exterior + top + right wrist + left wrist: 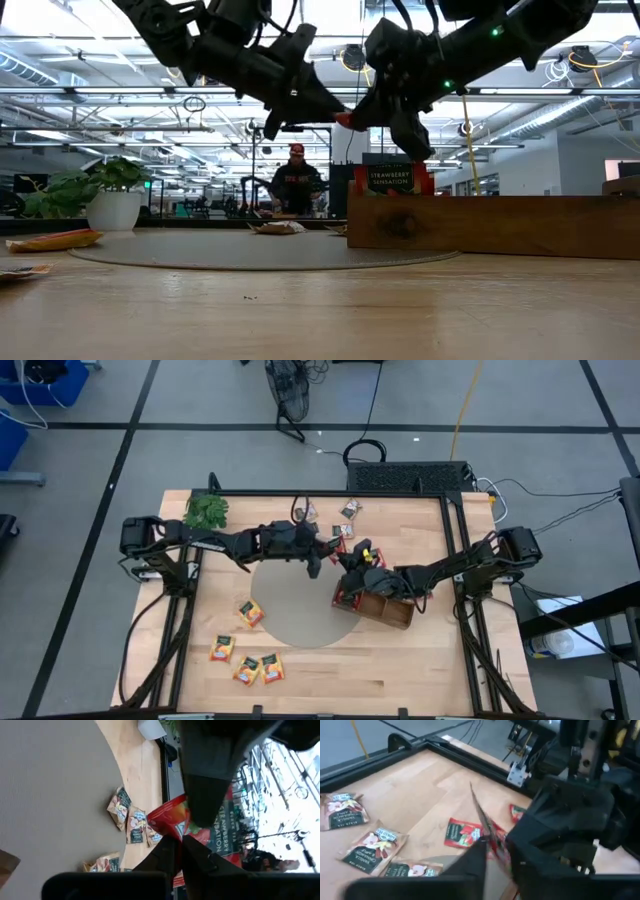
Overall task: Pick & Place Tea
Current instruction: Put the red tea bag into the left section of the wooden organizer
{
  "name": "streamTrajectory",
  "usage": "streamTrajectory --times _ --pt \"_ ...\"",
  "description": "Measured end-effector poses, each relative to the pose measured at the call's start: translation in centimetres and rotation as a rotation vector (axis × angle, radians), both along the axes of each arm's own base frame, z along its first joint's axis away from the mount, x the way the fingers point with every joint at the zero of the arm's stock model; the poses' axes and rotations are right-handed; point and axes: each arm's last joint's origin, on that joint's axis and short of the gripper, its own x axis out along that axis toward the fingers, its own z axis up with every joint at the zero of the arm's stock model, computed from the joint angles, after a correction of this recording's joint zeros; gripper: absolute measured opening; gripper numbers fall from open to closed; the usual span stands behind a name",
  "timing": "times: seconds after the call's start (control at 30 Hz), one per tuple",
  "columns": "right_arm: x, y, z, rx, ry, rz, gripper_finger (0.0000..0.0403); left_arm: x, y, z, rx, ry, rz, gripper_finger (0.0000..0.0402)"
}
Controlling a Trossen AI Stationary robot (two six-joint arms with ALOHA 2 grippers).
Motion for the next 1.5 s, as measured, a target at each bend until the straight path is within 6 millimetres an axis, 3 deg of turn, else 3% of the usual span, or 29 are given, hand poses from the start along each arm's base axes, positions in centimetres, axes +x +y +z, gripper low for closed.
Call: streamTrajectory --times 0.07,0.2,0.3,0.43,0.6,0.7,0.83,1.0,1.2,1.5 --pt "0.0 0.1 0.0 0.03 -0.024 -0.009 0.0025 0.0 0.1 0.0 0.023 0.008 -0.005 0.0016" --pt "-0.1 0.6 0.0 0.137 -0.107 -0.032 0.0042 -0.1 0.1 0.0 0.147 0.027 -0.043 0.0005" --pt "-0.4 1.1 0.3 0.2 -0.186 -0.084 0.005 -0.2 -0.9 0.6 0.306 0.025 -0.186 0.0004" --pt "-1.4 1.5 1.2 0.256 -0.244 -0.158 0.0056 -0.3 -4.4 1.1 0.527 0.008 -0.432 0.0003" --pt "-3.2 1.7 2.6 0.371 -0.288 -0.203 0.0053 -1.0 -10.5 0.0 0.86 0.062 -0.727 0.0003" --pt "-4.2 1.5 3.4 0.412 -0.318 -0.215 0.0051 -1.5 -13.4 -0.5 0.96 0.071 -0.782 0.0003" --pt "-5.6 1.1 3.6 0.451 -0.368 -0.222 0.0049 -1.8 -15.3 -0.3 0.986 0.045 -0.758 0.0002" --pt "-6.9 0.8 3.0 0.505 -0.43 -0.233 0.0048 -0.7 -15.5 -2.0 0.992 0.057 -0.7 0.0003" --pt "-7.4 0.7 2.4 0.519 -0.478 -0.218 0.0042 1.5 -14.5 -5.1 0.978 0.033 -0.631 0.0003" --pt "-7.4 1.0 2.5 0.506 -0.476 -0.194 0.0038 2.3 -12.0 -5.8 0.937 0.057 -0.552 0.0003"
